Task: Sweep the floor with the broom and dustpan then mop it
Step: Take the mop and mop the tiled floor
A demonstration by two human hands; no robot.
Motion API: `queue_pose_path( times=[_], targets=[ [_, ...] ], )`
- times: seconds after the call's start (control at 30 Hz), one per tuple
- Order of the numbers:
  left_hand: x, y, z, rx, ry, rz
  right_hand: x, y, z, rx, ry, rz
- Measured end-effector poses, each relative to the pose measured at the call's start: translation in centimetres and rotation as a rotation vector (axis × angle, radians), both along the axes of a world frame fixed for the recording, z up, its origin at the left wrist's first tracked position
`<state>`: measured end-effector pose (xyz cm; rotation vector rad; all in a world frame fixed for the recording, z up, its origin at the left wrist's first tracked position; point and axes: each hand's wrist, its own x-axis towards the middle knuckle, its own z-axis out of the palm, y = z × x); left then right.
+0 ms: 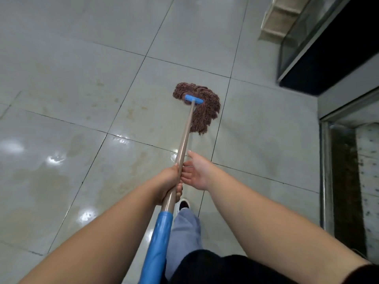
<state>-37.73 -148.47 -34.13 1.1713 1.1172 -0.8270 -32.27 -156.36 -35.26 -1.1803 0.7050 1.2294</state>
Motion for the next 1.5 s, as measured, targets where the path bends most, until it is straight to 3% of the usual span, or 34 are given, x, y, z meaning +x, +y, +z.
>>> queue_pose_path(
  times=[0.33, 0.63, 0.83, 1.03, 1.5],
  targets=[
    [14.3, 1.6, 0.3, 0.037, 0.056, -0.014, 14.4, 1.2, -1.1, -0.044, 0.019, -0.036],
    [22.2, -2.1, -0.8, -0.011, 0.102, 0.118, 26.3, -0.3, -4.3, -0.119, 0.005, 0.402],
    [22.6, -6.8, -0.4, -0.074, 0.154, 0.223, 29.6, -1.7, -6.8, -0.282, -0.181, 0.549],
    [16.1, -13.2, 1.6, -0.290, 0.158, 0.421, 24.9, -5.5, -7.3, -0.281, -0.067, 0.710],
    [-7.2, -30.7, 6.6, -0.231, 0.263, 0.897, -0.8, -16.3, -5.2, -0.099, -0.004, 1.300]
  ],
)
